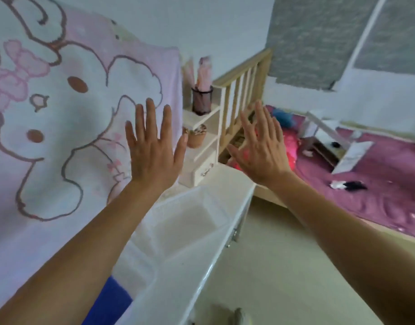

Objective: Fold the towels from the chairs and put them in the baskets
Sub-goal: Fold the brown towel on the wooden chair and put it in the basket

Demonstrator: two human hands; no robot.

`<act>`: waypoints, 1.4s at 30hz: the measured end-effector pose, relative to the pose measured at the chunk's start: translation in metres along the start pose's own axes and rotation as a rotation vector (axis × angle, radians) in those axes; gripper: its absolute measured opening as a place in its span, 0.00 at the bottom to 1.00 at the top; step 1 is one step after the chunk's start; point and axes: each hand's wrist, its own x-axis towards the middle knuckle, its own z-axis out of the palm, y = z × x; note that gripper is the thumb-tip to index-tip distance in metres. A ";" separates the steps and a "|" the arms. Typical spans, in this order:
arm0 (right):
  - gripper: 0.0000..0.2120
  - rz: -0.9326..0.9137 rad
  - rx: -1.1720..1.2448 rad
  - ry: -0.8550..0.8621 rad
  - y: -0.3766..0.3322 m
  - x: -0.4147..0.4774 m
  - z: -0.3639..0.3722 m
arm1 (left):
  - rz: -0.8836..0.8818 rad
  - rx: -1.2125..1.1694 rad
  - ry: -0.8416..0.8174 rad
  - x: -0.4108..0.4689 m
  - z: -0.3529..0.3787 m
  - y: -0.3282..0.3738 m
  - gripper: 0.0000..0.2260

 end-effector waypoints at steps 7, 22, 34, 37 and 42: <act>0.40 0.447 -0.384 0.016 0.151 -0.195 -0.146 | 0.415 -0.502 -0.154 -0.031 0.013 0.248 0.32; 0.38 1.296 -0.878 0.049 0.272 -0.671 -0.453 | 1.213 -1.004 -0.270 -0.314 -0.180 0.739 0.32; 0.38 1.781 -1.025 0.086 0.318 -0.920 -0.572 | 1.645 -1.228 -0.303 -0.518 -0.289 0.986 0.31; 0.38 1.858 -1.030 0.063 0.341 -0.963 -0.580 | 1.733 -1.272 -0.287 -0.558 -0.295 1.050 0.31; 0.40 2.048 -1.106 0.062 0.380 -1.021 -0.616 | 1.891 -1.315 -0.356 -0.613 -0.327 1.160 0.31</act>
